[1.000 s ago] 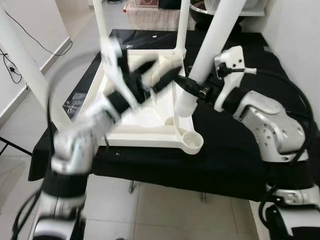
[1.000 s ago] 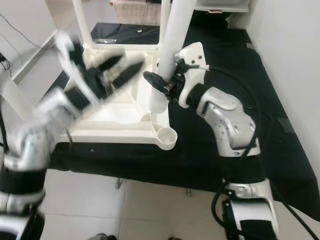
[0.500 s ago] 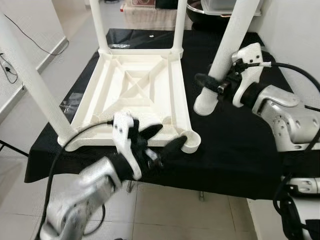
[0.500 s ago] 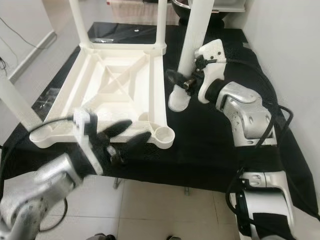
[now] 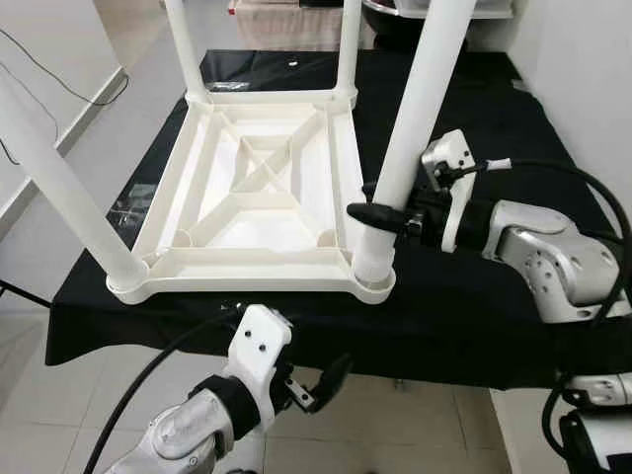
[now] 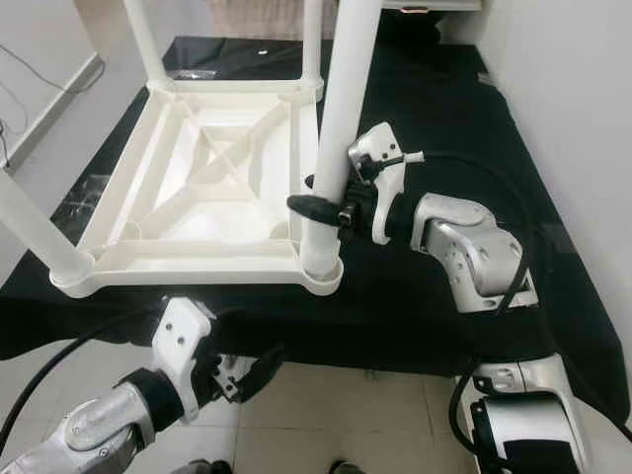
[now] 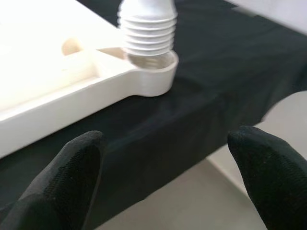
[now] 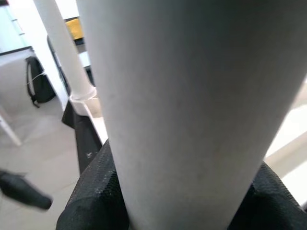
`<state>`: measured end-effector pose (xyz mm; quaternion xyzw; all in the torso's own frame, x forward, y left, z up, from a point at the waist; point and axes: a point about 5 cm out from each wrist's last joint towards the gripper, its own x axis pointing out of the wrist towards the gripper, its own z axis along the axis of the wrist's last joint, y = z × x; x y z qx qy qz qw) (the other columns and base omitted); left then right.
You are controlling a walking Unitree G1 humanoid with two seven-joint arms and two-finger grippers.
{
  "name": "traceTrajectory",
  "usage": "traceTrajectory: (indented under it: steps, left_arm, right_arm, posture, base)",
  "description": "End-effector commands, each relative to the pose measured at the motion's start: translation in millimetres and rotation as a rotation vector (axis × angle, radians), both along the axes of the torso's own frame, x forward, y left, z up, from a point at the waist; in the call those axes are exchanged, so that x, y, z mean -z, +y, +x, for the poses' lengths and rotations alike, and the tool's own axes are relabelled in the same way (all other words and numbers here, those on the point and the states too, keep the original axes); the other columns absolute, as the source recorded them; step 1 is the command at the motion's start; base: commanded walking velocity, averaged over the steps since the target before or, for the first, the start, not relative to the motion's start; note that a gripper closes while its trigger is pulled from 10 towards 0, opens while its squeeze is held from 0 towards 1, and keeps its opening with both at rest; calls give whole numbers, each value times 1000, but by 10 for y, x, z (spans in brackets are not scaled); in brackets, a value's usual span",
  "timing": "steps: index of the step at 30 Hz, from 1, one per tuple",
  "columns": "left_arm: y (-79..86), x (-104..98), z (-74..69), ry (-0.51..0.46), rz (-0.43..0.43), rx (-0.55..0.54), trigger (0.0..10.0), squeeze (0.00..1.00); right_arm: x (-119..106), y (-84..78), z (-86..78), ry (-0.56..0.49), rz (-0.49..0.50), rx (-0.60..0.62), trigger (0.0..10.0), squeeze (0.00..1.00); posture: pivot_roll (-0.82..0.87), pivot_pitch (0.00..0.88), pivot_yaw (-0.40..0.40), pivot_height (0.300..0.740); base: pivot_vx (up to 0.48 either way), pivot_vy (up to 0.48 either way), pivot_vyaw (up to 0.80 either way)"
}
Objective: Building children table
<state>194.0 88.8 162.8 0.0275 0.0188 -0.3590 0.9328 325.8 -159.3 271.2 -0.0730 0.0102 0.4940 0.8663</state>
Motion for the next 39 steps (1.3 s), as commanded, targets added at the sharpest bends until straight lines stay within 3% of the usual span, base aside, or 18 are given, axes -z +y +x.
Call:
traceTrajectory:
  steps: [1,9,11,19,30,39]
  left_arm:
    - [33,40,-41,-28,62,-22,10000,0]
    - [101,89,-72,-58,79,-112,10000,0]
    - [118,113,-90,-60,86,-128,10000,0]
    - [129,126,-146,-67,104,-128,10000,0]
    - [162,148,-204,-72,122,-152,10000,0]
    - [146,149,-253,-73,122,-156,10000,0]
  right_arm:
    - [30,2,-47,9,-8,-31,10000,0]
    - [23,-6,-83,-52,-1,-85,10000,0]
    - [90,-19,-49,-70,-50,-62,10000,0]
    - [121,-98,27,-78,-61,2,10000,0]
    - [22,-183,-107,-123,-66,-123,10000,0]
    - [-32,-49,-125,-149,-160,-291,10000,0]
  posture:
    - [48,247,3,740]
    - [58,266,5,740]
    - [59,268,5,740]
    - [78,295,14,740]
    - [87,321,23,740]
    - [89,342,16,740]
  base:
    - [0,0,0]
    - [0,0,0]
    - [0,0,0]
    - [0,0,0]
    - [0,0,0]
    - [0,0,0]
